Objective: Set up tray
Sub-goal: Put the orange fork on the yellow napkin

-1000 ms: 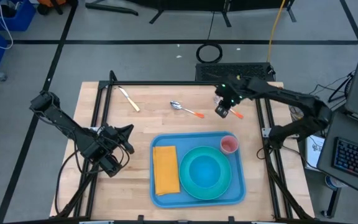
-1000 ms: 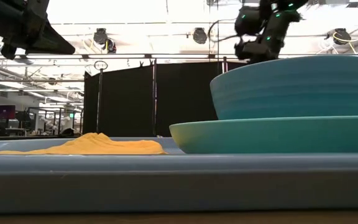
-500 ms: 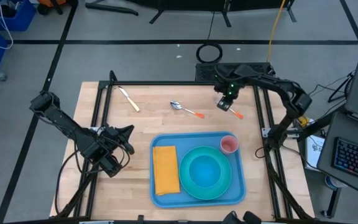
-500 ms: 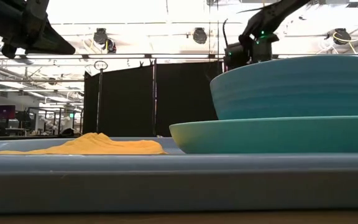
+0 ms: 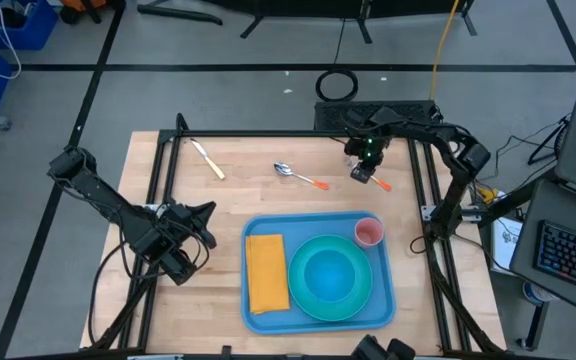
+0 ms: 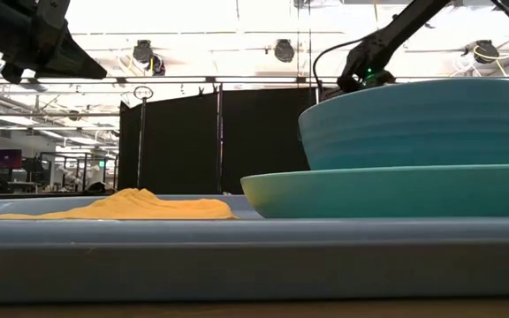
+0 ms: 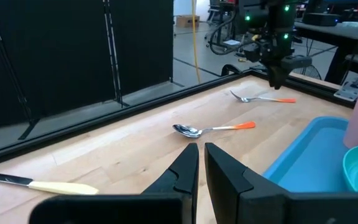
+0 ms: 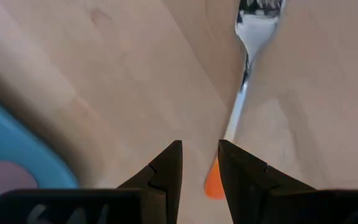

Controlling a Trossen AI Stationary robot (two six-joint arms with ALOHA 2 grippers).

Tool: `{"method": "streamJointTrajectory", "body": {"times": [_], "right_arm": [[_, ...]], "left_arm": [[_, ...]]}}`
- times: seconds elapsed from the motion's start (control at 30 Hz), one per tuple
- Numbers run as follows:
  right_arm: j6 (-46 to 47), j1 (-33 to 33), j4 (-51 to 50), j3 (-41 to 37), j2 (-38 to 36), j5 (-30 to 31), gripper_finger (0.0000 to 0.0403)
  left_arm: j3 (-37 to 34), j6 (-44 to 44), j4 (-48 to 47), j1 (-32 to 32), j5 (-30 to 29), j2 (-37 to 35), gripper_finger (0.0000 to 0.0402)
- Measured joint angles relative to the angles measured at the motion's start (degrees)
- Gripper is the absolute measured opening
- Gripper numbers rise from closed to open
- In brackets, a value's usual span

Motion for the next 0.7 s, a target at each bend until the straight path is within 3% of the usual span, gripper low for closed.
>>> {"method": "streamJointTrajectory", "body": {"times": [0.2, 0.47, 0.7], "right_arm": [[-0.68, 0.02, 4.18, -1.78, 0.22, -0.13, 0.0104], [-0.83, -0.22, 7.91, -4.01, 0.22, 0.21, 0.0153], [-0.60, -0.83, 10.67, -5.64, 0.22, 0.44, 0.0157]], "left_arm": [[0.00, 0.00, 0.00, 0.00, 0.31, 0.00, 0.0031], [0.00, 0.00, 0.00, 0.00, 0.32, 0.00, 0.0031], [0.00, 0.00, 0.15, -0.01, 0.34, 0.00, 0.0031]]}}
